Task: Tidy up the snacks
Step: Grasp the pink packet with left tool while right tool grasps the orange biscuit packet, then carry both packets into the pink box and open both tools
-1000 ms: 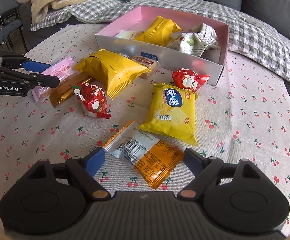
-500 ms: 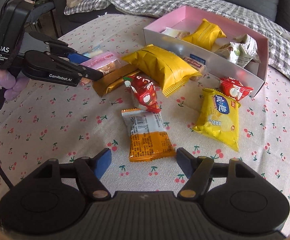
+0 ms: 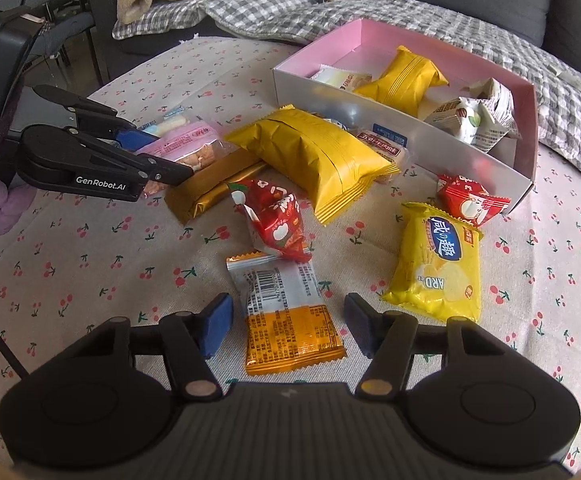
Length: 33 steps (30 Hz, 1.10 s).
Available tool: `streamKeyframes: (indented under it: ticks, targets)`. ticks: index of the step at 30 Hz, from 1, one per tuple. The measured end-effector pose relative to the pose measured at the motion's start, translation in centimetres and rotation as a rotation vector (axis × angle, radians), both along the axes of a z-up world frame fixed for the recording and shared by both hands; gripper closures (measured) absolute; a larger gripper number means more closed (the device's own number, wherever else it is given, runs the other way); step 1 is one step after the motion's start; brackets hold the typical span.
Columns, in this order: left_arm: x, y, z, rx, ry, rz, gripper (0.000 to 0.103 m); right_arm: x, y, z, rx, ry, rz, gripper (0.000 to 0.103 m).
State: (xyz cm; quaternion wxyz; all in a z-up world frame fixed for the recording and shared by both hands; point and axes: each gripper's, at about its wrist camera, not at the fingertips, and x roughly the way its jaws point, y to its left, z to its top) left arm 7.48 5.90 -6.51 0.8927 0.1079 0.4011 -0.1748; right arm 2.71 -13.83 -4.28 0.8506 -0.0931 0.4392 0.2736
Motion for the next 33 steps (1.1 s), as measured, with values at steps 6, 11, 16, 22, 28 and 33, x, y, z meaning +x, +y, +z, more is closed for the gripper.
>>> streamKeyframes:
  ticks: [6, 11, 16, 22, 28, 33]
  targets:
    - [0.0, 0.2, 0.3, -0.025, 0.009, 0.019, 0.073, 0.0, 0.8, 0.4, -0.015, 0.001, 0.024, 0.065]
    - [-0.2, 0.3, 0.8, -0.044, 0.004, 0.035, 0.073, -0.2, 0.9, 0.7, -0.006, 0.003, 0.041, 0.066]
    - [-0.3, 0.4, 1.4, -0.063, 0.009, 0.042, 0.073, -0.2, 0.4, 1.4, 0.022, 0.001, 0.021, 0.066]
    - [-0.4, 0.4, 2.4, -0.082, 0.005, 0.056, 0.073, -0.1, -0.3, 2.6, 0.061, -0.019, -0.004, 0.066]
    - [-0.4, 0.3, 3.4, -0.106, -0.003, 0.063, 0.073, 0.1, -0.9, 3.6, 0.09, -0.04, -0.028, 0.066]
    - [-0.3, 0.0, 4.2, -0.125, -0.021, 0.063, 0.073, 0.8, -1.4, 4.3, 0.099, -0.065, -0.062, 0.066]
